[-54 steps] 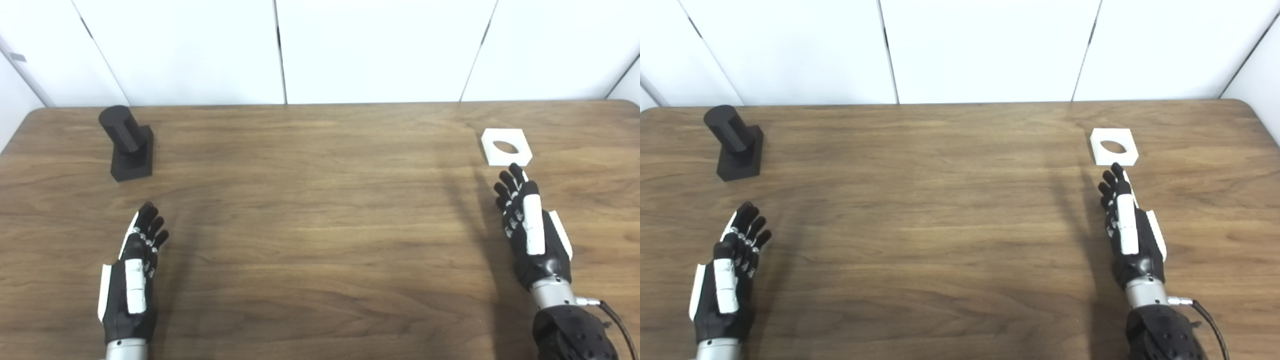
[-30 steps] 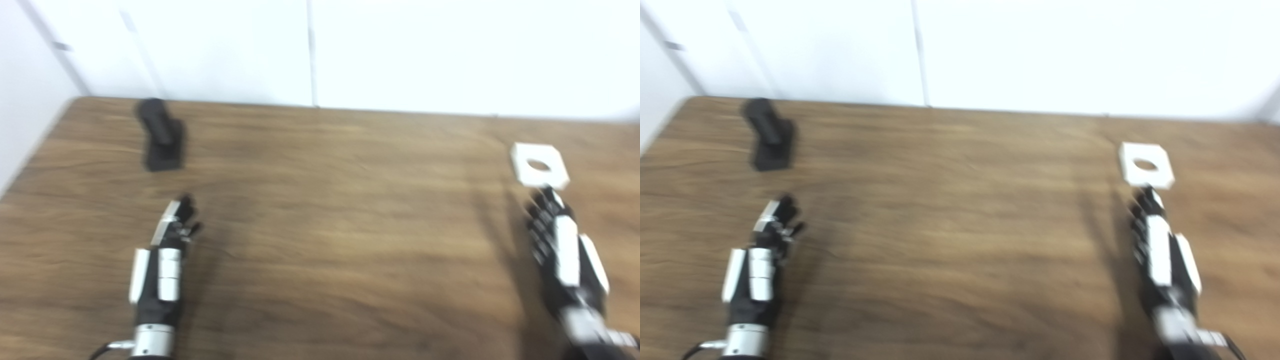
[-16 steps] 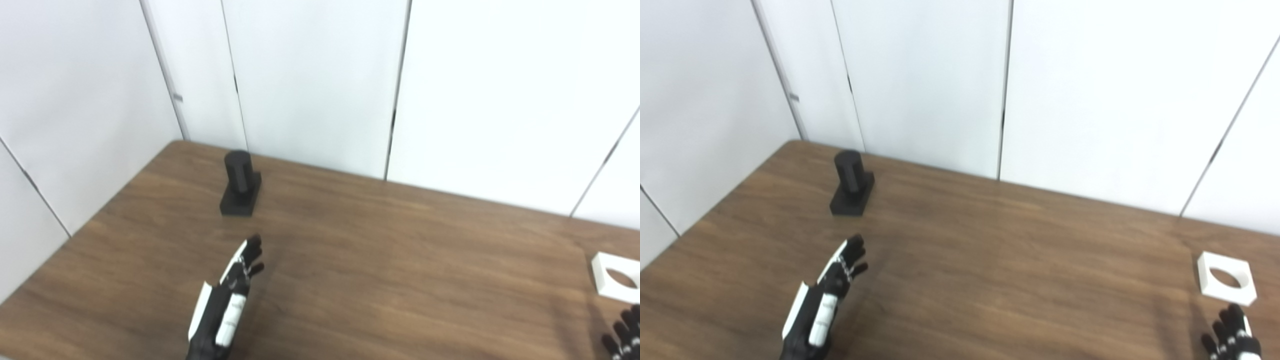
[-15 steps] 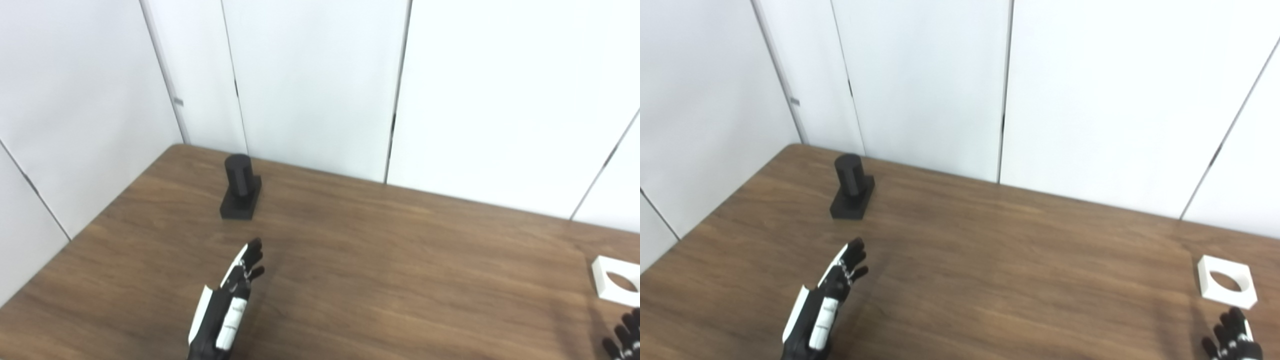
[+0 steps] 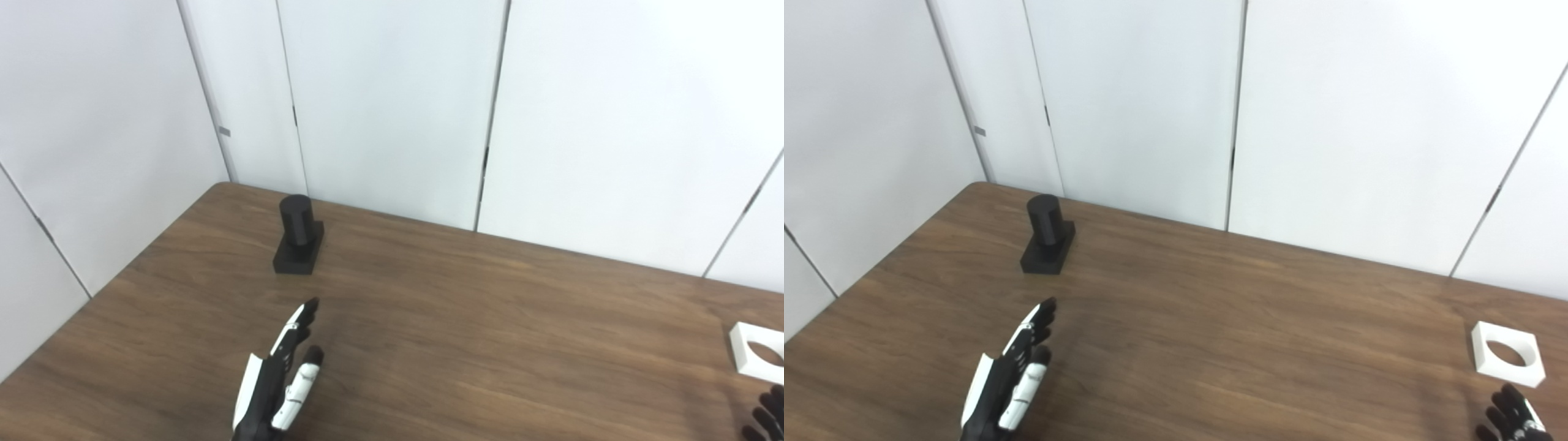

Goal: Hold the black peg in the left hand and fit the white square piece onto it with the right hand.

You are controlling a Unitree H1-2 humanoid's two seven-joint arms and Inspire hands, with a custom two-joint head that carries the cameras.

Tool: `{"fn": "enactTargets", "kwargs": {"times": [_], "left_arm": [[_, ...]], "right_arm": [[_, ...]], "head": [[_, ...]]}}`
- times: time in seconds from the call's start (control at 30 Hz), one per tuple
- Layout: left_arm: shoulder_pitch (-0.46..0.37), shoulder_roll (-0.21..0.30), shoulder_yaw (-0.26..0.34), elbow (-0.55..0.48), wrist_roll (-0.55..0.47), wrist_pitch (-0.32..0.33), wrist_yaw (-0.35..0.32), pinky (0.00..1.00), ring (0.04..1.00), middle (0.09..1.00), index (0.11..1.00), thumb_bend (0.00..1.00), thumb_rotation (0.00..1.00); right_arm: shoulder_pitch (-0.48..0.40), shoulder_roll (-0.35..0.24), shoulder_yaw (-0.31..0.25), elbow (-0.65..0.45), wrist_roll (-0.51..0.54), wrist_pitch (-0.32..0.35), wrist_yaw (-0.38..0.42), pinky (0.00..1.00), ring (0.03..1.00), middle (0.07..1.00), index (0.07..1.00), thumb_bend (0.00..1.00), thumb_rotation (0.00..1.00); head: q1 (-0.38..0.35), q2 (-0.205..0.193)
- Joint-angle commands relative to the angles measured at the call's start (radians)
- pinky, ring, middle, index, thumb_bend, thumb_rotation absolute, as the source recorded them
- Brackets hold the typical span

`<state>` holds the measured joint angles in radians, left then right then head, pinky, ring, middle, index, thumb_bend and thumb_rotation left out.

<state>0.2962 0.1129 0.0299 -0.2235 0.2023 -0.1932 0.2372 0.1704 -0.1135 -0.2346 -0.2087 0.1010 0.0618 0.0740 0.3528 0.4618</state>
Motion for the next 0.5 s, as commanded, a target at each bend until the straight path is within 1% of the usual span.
{"fn": "enactTargets", "kwargs": {"times": [0.0,0.03,0.07,0.1,0.13,0.17,0.23,0.3,0.33,0.43,0.47], "left_arm": [[-0.008,-0.114,0.028,-0.045,0.104,0.108,0.061,0.83,0.917,0.929,0.907,0.62,0.74],[-0.017,-0.106,0.034,-0.079,0.147,0.182,0.068,0.81,0.908,0.924,0.912,0.64,0.79],[-0.027,-0.097,0.040,-0.107,0.192,0.247,0.074,0.83,0.903,0.921,0.921,0.67,0.81],[-0.040,-0.086,0.047,-0.128,0.230,0.305,0.076,0.79,0.862,0.898,0.919,0.68,0.79],[-0.057,-0.073,0.056,-0.144,0.265,0.361,0.076,0.73,0.813,0.871,0.915,0.72,0.75],[-0.076,-0.061,0.062,-0.153,0.304,0.412,0.077,0.74,0.806,0.866,0.916,0.75,0.72],[-0.112,-0.038,0.068,-0.161,0.359,0.505,0.065,0.77,0.827,0.876,0.913,0.79,0.69],[-0.150,-0.011,0.073,-0.152,0.375,0.571,0.043,0.74,0.828,0.878,0.919,0.81,0.67],[-0.167,0.001,0.075,-0.139,0.380,0.593,0.038,0.74,0.829,0.881,0.922,0.82,0.66],[-0.209,0.026,0.083,-0.093,0.390,0.623,0.037,0.74,0.852,0.905,0.918,0.85,0.62],[-0.223,0.033,0.087,-0.075,0.398,0.622,0.043,0.72,0.848,0.905,0.919,0.86,0.61]], "right_arm": [[0.049,-0.009,0.003,-0.003,0.004,-0.014,-0.003,0.87,0.919,0.915,0.898,0.69,1.00],[0.048,-0.010,0.003,0.001,0.008,-0.020,0.000,0.88,0.922,0.917,0.901,0.68,1.00],[0.047,-0.011,0.004,0.006,0.009,-0.024,0.002,0.88,0.925,0.919,0.903,0.68,1.00],[0.046,-0.011,0.004,0.012,0.013,-0.031,0.004,0.89,0.928,0.920,0.904,0.69,1.00],[0.045,-0.012,0.004,0.015,0.015,-0.031,0.005,0.90,0.931,0.921,0.906,0.69,1.00],[0.044,-0.013,0.005,0.017,0.015,-0.032,0.005,0.90,0.933,0.922,0.907,0.70,1.00],[0.043,-0.013,0.007,0.018,0.013,-0.030,0.004,0.90,0.934,0.925,0.910,0.73,1.00],[0.043,-0.012,0.008,0.021,0.012,-0.036,0.005,0.90,0.935,0.926,0.908,0.74,1.00],[0.044,-0.012,0.008,0.024,0.013,-0.041,0.006,0.90,0.934,0.927,0.909,0.74,1.00],[0.047,-0.012,0.012,0.024,0.002,-0.045,0.003,0.91,0.933,0.926,0.907,0.75,1.00],[0.048,-0.011,0.013,0.022,0.002,-0.043,0.002,0.92,0.939,0.928,0.909,0.76,1.00]], "head": [[0.001,0.001],[0.001,0.001],[0.004,-0.002],[0.004,-0.002],[0.007,-0.003],[0.009,-0.003],[0.013,-0.004],[0.016,-0.006],[0.016,-0.006],[0.012,-0.004],[0.011,-0.004]]}}
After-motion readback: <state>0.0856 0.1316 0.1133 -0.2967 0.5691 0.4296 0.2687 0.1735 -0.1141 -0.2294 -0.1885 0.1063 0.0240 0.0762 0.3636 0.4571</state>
